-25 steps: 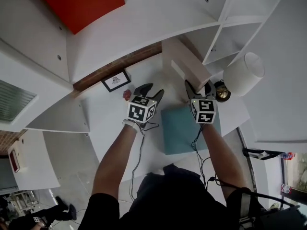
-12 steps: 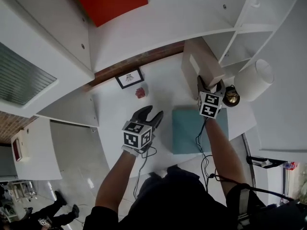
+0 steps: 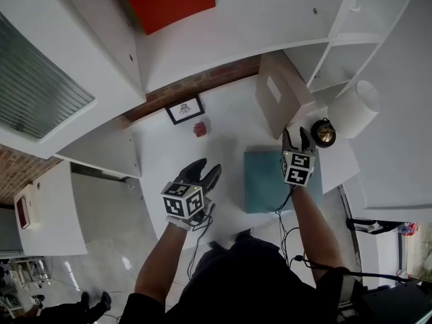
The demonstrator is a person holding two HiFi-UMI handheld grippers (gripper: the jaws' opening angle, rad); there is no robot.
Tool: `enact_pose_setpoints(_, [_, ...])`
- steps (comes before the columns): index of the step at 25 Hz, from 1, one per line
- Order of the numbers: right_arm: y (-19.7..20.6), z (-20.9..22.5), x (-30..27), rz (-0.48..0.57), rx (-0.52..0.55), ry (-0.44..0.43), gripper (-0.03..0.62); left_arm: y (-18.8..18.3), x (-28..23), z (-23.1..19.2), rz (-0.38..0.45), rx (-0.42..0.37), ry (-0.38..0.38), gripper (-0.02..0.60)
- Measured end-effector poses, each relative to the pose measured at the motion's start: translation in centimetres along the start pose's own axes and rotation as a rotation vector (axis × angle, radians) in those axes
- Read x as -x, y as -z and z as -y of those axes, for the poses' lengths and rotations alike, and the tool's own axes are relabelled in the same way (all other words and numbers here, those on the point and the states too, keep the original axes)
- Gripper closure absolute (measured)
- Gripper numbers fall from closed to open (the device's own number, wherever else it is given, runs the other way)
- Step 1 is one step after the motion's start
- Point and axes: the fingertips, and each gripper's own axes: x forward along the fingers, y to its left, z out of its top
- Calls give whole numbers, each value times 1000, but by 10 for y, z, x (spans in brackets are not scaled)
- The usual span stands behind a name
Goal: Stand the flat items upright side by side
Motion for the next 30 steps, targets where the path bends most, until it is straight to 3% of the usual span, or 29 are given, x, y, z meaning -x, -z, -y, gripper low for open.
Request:
enact_pose_setpoints(6, [23,-23,-28,-93,62,-83,381,7,8,5,-4,12,9,370])
enact_pose_setpoints(17, [10,-27,-70,-84,78,-96,391,14,22,-17,2,60,-64,370])
enact_pose_setpoints(30, [-11,-22,-23,-32,-14,-93,393,4,20,-10,28,46,-19,370])
